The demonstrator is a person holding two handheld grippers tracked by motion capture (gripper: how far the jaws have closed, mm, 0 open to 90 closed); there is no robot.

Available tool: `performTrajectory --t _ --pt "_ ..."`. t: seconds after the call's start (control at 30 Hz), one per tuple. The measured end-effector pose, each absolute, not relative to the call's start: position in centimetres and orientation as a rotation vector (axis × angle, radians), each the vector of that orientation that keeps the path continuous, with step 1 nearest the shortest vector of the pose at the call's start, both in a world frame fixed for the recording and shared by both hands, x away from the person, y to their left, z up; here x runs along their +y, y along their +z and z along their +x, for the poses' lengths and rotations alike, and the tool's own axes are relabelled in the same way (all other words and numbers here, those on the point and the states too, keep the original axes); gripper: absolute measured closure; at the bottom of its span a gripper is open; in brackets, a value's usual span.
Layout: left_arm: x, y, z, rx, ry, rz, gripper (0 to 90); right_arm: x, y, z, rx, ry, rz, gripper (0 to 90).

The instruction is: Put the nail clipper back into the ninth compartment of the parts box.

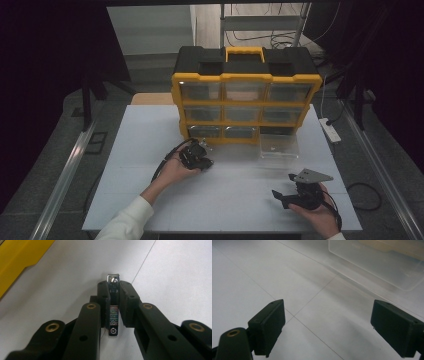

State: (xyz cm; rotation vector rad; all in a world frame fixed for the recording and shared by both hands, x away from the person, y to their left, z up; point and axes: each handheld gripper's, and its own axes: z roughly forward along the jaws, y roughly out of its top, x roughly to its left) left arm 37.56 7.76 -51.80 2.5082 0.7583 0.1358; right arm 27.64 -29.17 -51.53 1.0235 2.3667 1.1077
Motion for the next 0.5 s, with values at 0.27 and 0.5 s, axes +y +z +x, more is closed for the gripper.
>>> performTrajectory --t 0.27,0.5 --pt "7.79 -51.64 37.50 0.757 0.145 2.506 79.8 -29.23 -51.49 27.63 2.364 1.111 1.022 12.7" --pt "8.30 -50.95 37.37 0.753 0.156 2.478 79.9 -29.24 -51.48 27.62 2.363 1.115 1.021 12.7"
